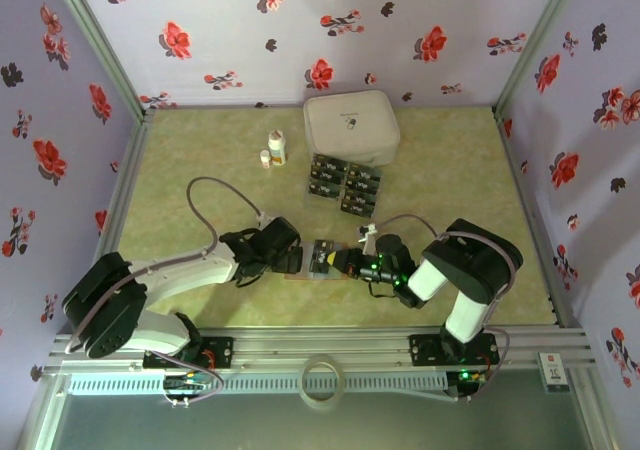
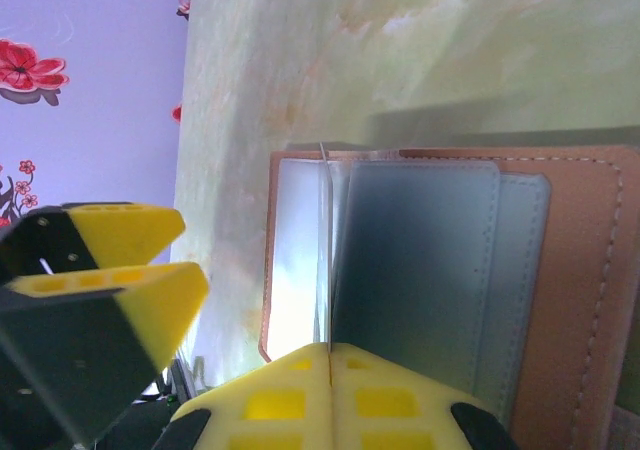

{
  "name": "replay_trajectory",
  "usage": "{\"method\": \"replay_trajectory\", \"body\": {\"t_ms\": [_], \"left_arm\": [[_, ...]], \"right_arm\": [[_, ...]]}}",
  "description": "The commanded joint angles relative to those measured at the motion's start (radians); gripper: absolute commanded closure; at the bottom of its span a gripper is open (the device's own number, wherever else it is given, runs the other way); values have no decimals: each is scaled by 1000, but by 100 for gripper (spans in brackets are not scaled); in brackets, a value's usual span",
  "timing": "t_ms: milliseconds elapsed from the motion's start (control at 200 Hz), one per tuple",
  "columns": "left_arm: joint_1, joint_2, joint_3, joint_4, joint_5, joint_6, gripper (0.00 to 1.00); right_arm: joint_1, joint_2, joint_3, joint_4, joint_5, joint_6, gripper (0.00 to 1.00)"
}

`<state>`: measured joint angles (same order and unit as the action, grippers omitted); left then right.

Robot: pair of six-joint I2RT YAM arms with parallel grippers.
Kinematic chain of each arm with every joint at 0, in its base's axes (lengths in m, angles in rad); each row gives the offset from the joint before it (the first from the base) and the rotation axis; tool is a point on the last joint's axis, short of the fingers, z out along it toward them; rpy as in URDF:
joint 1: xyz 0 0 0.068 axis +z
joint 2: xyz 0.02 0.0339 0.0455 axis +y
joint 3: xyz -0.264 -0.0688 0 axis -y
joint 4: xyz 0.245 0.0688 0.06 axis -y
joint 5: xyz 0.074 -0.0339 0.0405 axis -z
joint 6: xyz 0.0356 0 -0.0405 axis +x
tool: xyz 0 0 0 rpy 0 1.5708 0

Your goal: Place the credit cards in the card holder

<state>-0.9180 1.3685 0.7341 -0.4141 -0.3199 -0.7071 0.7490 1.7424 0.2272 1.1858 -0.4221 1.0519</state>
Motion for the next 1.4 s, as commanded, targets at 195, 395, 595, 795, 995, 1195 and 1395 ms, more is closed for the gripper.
{"method": "replay_trajectory", "body": {"t_ms": [195,395,595,795,995,1195,1395], "left_arm": [[-4,90,37,8,-6,58,0],[-5,130,5,17,-13,40,0],[-5,125,-37,15,-29,2,0],[-5,134,-59,29,-29,-14,0],[-7,134,-64,38,-28,-13,0],[-6,135,-70,43,-29,-17,0],[-7,132,-73,43,-28,-16,0]], "right_arm": [[9,47,-21,69,15,15,100],[9,71,-27,106,13,25,100],[8,72,-26,112,13,28,100],[9,68,-20,105,13,29,100],[8,74,-13,105,3,31,100],[10,90,-1,120,-28,36,100],[16,119,10,154,-50,48,100]]}}
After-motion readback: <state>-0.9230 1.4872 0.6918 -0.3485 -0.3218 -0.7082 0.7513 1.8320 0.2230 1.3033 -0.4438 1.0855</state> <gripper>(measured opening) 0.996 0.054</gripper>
